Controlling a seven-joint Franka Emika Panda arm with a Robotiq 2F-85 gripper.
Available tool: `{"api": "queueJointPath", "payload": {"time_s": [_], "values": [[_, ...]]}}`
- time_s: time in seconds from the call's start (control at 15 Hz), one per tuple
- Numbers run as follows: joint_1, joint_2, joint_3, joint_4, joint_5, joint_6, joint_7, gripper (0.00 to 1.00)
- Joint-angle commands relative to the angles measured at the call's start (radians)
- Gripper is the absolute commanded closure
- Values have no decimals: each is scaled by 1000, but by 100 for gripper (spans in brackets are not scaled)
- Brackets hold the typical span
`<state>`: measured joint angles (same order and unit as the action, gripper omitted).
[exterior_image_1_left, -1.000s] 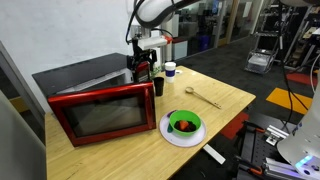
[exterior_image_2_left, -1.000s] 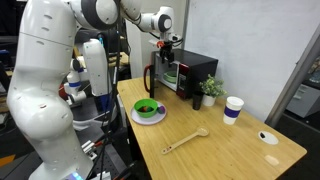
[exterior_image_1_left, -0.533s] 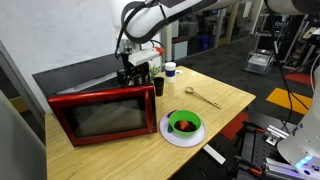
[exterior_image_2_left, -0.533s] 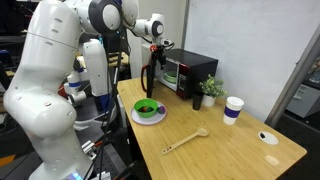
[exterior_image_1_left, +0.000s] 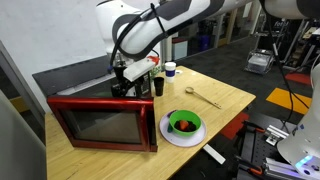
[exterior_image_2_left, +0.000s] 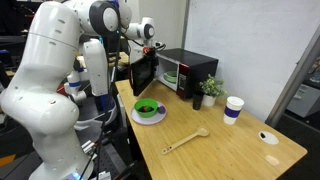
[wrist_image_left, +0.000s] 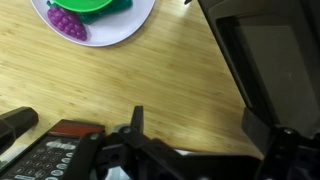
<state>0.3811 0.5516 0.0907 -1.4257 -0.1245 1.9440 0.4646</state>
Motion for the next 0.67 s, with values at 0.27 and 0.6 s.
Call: {"api": "queueJointPath", "payload": {"time_s": [0.27, 0.6], "values": [[83, 58, 12, 68, -87, -78, -28, 0], [117, 87, 20, 115, -118, -104, -60, 0]]}}
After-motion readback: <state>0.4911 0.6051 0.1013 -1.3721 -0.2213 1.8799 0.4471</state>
